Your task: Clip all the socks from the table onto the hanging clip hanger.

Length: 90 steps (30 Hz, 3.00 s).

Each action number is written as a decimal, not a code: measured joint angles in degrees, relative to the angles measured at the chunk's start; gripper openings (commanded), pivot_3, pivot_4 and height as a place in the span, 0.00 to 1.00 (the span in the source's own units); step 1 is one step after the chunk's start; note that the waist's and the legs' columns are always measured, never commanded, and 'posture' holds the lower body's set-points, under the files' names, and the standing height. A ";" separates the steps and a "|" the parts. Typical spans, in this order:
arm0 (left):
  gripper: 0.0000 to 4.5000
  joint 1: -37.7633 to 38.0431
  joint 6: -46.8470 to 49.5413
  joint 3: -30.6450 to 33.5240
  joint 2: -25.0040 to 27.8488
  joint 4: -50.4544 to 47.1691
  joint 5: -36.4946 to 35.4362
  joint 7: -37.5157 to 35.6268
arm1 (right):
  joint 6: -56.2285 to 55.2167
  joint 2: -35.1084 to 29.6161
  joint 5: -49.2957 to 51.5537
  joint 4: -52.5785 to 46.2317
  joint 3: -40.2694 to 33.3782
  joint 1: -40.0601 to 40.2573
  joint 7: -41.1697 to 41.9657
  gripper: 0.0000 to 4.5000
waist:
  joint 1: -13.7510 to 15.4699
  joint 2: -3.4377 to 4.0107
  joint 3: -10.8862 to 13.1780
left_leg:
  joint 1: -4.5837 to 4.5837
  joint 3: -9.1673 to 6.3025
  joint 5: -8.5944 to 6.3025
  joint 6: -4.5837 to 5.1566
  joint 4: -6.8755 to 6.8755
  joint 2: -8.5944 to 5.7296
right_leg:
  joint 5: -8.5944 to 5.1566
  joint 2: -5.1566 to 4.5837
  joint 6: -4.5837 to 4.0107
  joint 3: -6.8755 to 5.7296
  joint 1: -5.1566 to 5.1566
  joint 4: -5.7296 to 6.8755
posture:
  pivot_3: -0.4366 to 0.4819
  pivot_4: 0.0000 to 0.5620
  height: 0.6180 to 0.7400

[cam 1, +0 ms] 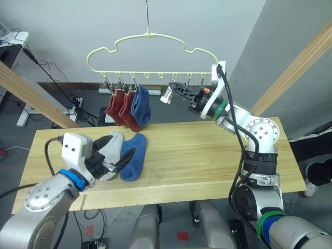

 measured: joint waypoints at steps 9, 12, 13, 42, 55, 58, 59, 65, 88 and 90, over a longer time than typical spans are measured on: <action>1.00 -5.31 -6.78 -13.64 -4.72 13.92 18.31 4.65 | 0.56 -0.71 0.41 0.04 0.06 -0.24 -0.05 0.01 | 0.10 0.07 0.04 | -0.01 -0.07 0.01 0.03 -0.01 0.00 | 0.02 0.00 -0.03 -0.07 0.01 0.04 | 0.56 0.66 1.00; 1.00 -11.89 -7.76 -15.76 -6.89 21.71 21.46 5.74 | 0.59 -1.21 0.47 0.06 0.44 -0.40 -0.04 0.01 | 0.11 0.08 0.05 | -0.03 -0.05 0.01 0.04 0.02 0.00 | 0.03 0.02 -0.04 -0.12 0.01 0.06 | 0.56 0.66 1.00; 1.00 -13.69 -8.13 -15.94 -7.22 23.86 22.44 6.13 | 0.60 -1.25 0.50 0.06 0.55 -0.47 -0.04 0.01 | 0.07 0.08 0.05 | -0.02 -0.05 0.01 0.04 0.01 0.00 | 0.03 0.02 -0.05 -0.13 0.01 0.06 | 0.55 0.66 1.00; 0.30 -22.18 -7.59 -21.58 -10.97 37.17 28.44 -0.27 | 0.82 -2.13 1.11 0.03 0.64 -0.65 -1.26 0.00 | -0.15 0.08 0.05 | 0.00 -0.06 0.01 0.04 -0.01 0.00 | 0.04 -0.03 -0.05 -0.04 0.00 0.05 | 0.53 0.64 1.00; 0.00 -18.67 -7.34 -18.05 -5.75 27.11 20.77 -11.61 | 1.49 -4.11 1.12 -0.76 1.14 -0.62 -1.06 0.00 | -0.10 0.09 0.05 | -0.04 -0.07 0.01 0.04 -0.04 0.01 | 0.03 -0.04 -0.05 -0.03 -0.01 -0.02 | 0.53 0.63 1.00; 0.00 -18.31 -8.24 -17.59 -3.31 22.61 17.07 -16.95 | 1.65 -4.57 1.15 -0.74 1.59 -0.65 -0.16 0.00 | -0.11 0.09 0.05 | -0.05 -0.06 0.01 0.04 -0.04 0.00 | 0.03 -0.04 -0.05 -0.03 -0.01 -0.02 | 0.53 0.63 1.00; 0.00 -18.31 -9.75 -17.41 -2.24 20.91 16.13 -19.01 | 1.78 -5.06 1.16 -0.70 1.65 -0.67 0.32 0.00 | -0.10 0.09 0.05 | -0.06 -0.09 0.01 0.04 -0.04 0.00 | 0.03 -0.04 -0.05 -0.06 -0.01 -0.04 | 0.53 0.63 1.00; 0.00 -21.27 -18.31 -15.70 -0.25 17.32 14.41 -25.60 | 4.82 -7.90 3.62 2.07 1.06 -2.51 3.14 0.00 | -0.10 0.09 0.06 | -0.06 -0.05 0.02 0.05 -0.02 -0.01 | 0.03 -0.04 -0.05 -0.05 -0.01 -0.03 | 0.52 0.64 1.00; 0.00 -29.09 -18.19 -15.66 -3.26 20.26 12.33 -24.16 | 12.30 -9.08 10.39 6.21 -2.84 -4.66 2.72 0.00 | -0.29 0.09 0.06 | -0.08 0.00 0.01 0.08 -0.02 -0.01 | 0.03 -0.01 -0.05 -0.03 -0.01 -0.03 | 0.51 0.65 1.00; 0.00 -29.25 -18.42 -15.66 -3.25 20.25 12.33 -24.23 | 12.25 -9.08 10.39 6.17 -2.83 -4.65 2.69 0.00 | -0.35 0.09 0.06 | -0.08 0.00 0.01 0.08 -0.04 0.00 | 0.03 -0.01 -0.05 -0.03 -0.02 -0.05 | 0.51 0.65 1.00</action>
